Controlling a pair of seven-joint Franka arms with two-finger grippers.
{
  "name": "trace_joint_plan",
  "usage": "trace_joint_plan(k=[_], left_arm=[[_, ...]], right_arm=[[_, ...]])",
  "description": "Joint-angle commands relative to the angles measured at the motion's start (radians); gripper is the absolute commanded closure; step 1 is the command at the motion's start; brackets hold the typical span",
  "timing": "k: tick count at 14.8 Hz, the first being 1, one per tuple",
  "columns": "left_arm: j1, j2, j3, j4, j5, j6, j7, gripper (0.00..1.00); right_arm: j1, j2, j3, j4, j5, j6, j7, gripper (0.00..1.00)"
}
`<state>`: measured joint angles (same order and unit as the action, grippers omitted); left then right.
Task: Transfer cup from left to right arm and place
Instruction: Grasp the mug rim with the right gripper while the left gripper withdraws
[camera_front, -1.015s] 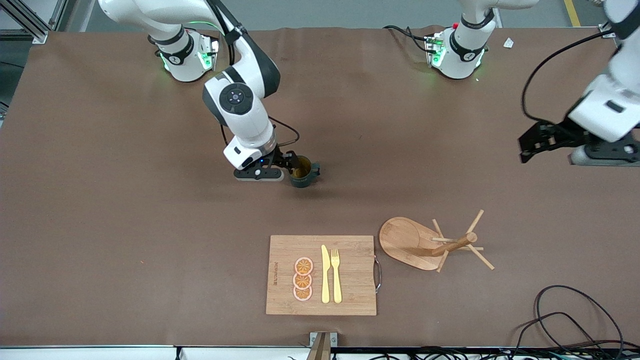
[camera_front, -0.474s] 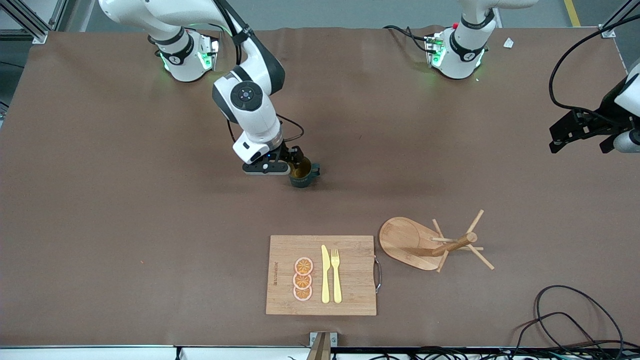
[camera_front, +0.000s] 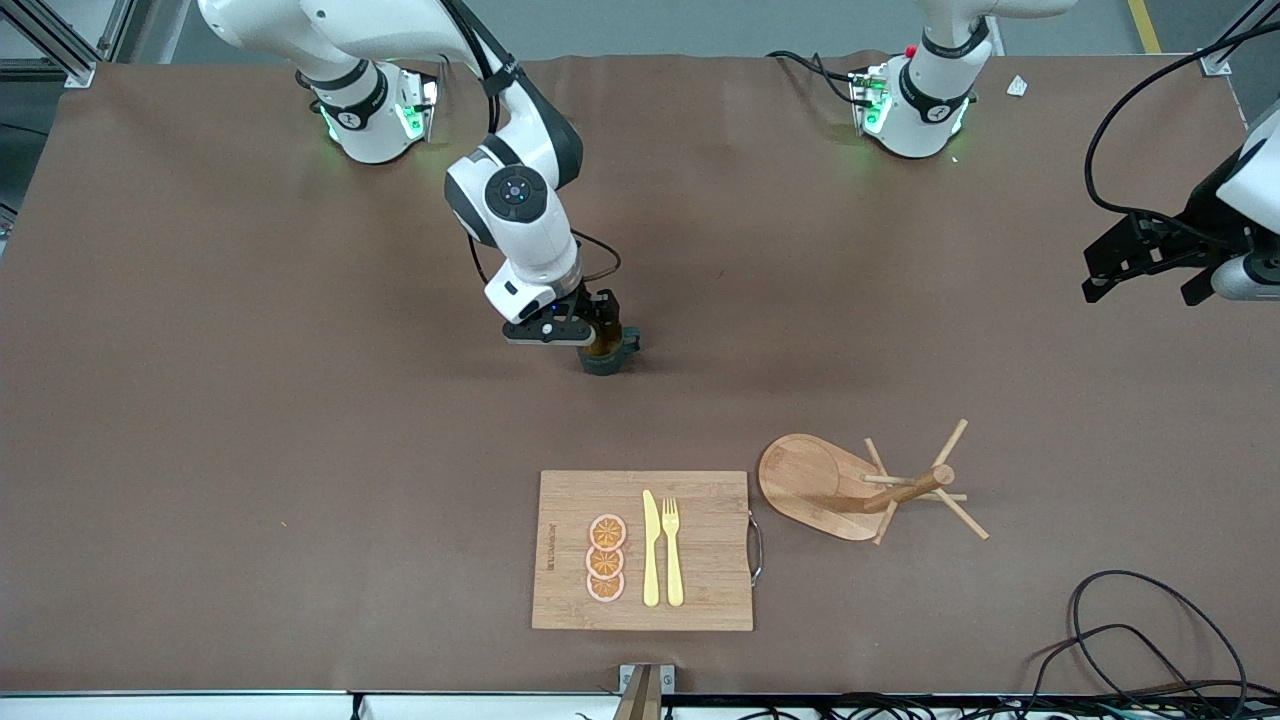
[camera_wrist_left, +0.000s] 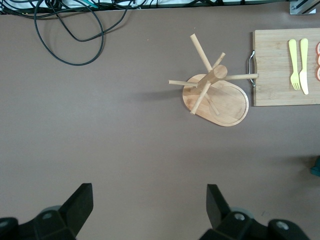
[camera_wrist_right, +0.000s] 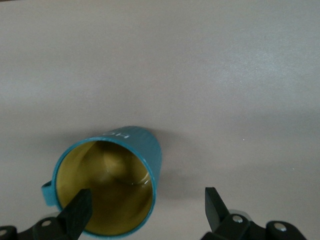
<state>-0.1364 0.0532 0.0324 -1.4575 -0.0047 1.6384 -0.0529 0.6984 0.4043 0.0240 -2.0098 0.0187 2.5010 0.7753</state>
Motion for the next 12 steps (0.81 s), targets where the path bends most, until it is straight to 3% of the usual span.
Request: trace_joint_plan(k=[1, 4, 7, 12], left_arm=[[-0.003, 0.011, 0.004, 0.014, -0.018, -0.019, 0.007, 0.00], [0.000, 0.011, 0.003, 0.013, -0.021, -0.019, 0.011, 0.00], [0.000, 0.011, 0.004, 0.011, -0.021, -0.019, 0.007, 0.00], [-0.002, 0.011, 0.004, 0.008, -0.018, -0.022, -0.002, 0.00]], right_arm=[[0.015, 0.036, -0.019, 0.020, -0.022, 0.013, 0.045, 0.01], [0.012, 0.037, -0.019, 0.029, -0.025, 0.010, 0.053, 0.20], [0.013, 0.037, -0.019, 0.031, -0.025, 0.009, 0.053, 0.32], [0.013, 0.037, -0.019, 0.031, -0.026, -0.001, 0.050, 0.64]])
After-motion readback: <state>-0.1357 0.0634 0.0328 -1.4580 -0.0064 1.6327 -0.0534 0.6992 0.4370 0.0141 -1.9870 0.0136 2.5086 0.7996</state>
